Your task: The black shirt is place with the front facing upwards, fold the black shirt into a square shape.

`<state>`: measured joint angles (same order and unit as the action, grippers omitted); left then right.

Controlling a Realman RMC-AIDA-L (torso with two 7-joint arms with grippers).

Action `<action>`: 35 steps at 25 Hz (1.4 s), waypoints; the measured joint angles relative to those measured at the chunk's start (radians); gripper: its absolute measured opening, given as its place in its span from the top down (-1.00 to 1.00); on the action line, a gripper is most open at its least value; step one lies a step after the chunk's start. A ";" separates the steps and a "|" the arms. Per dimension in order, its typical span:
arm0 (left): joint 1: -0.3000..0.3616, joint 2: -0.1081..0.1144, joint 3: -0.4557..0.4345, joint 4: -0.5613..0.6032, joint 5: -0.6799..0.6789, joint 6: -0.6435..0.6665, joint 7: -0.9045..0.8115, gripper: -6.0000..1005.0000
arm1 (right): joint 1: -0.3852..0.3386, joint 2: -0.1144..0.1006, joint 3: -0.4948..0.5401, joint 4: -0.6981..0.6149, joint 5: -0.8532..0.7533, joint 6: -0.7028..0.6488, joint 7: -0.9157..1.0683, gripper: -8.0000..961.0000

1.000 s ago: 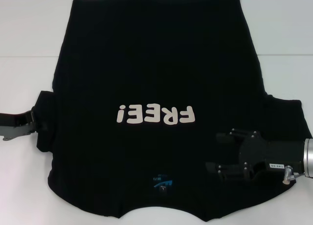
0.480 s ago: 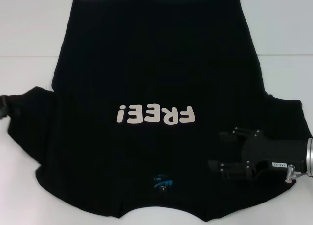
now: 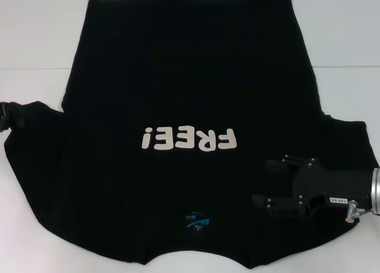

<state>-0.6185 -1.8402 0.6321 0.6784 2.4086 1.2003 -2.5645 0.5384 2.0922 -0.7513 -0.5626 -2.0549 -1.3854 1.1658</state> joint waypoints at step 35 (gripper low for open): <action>-0.126 -0.154 0.035 0.068 -0.010 0.094 -0.048 0.82 | 0.004 0.003 -0.006 0.005 -0.001 -0.004 0.011 -0.90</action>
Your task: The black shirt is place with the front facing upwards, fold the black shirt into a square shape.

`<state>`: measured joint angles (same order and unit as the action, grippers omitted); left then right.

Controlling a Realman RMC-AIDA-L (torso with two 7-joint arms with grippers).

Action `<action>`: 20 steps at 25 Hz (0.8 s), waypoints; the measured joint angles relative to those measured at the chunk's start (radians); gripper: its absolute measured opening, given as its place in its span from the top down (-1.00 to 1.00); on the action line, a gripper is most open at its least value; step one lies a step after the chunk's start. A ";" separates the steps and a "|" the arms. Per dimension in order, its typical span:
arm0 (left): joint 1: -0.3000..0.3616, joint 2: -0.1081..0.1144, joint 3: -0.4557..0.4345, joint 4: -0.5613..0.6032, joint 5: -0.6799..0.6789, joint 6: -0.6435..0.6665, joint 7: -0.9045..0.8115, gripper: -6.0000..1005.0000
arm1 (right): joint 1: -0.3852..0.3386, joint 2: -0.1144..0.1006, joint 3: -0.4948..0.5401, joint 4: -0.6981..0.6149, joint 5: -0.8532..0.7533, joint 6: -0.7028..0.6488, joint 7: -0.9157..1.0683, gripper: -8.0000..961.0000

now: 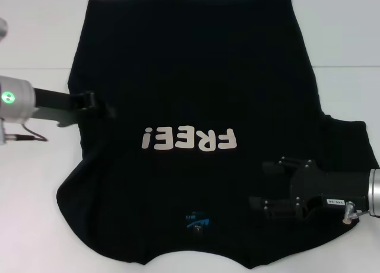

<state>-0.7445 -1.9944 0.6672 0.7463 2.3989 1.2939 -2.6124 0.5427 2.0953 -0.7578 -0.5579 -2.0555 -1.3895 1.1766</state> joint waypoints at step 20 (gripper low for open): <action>0.248 -0.023 0.000 -0.089 -0.480 0.357 0.888 -0.29 | -0.043 -0.008 0.084 -0.049 0.002 -0.001 0.086 -0.90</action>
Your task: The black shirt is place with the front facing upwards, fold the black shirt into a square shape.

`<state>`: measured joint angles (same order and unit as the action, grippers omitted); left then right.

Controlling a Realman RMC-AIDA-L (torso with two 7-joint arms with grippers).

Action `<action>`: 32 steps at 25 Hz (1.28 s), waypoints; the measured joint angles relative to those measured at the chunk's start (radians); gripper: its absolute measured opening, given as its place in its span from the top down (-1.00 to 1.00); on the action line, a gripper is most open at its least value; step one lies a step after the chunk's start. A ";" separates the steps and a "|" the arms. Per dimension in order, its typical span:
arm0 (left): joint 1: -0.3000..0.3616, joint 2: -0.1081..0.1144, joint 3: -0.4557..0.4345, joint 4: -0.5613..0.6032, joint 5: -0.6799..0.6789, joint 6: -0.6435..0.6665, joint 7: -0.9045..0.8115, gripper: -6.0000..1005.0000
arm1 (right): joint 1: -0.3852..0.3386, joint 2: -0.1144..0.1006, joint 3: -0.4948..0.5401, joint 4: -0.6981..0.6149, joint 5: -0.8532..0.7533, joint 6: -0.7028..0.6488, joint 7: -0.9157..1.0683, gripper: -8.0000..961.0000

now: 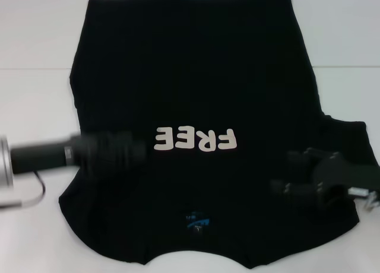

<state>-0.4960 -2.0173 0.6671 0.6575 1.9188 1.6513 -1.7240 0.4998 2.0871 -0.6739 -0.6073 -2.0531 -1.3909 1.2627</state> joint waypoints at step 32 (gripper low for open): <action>0.051 -0.029 0.102 0.045 0.103 -0.030 0.496 -0.46 | 0.112 -0.096 0.198 -0.454 -0.687 -0.239 1.358 -0.90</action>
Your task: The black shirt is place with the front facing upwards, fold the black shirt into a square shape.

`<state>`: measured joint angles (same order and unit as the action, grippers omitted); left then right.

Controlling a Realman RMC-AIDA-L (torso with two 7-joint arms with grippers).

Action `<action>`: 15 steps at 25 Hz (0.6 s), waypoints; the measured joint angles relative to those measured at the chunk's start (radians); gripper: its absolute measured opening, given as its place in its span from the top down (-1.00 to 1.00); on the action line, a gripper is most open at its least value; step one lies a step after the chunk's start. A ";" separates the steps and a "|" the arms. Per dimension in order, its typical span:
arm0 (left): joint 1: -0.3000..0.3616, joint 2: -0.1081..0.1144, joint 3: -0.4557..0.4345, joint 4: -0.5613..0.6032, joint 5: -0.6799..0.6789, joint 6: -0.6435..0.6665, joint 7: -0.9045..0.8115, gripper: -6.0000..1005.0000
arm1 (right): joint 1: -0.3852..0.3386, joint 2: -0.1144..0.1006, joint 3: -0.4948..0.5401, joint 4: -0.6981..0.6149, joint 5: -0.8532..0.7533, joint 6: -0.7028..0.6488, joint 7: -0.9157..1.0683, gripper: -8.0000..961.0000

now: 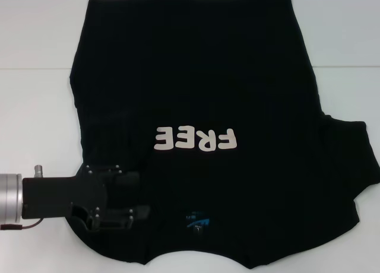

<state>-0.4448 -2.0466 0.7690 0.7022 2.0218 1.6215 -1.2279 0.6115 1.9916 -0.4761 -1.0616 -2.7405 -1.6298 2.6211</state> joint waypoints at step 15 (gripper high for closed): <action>0.009 -0.007 -0.002 0.002 0.000 0.006 0.002 -0.46 | 0.064 -0.025 -0.085 0.238 0.003 0.208 -0.003 -0.90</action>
<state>-0.4357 -2.0536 0.7670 0.7042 2.0218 1.6272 -1.2256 0.6753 1.9667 -0.5612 -0.8231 -2.7371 -1.4220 2.6183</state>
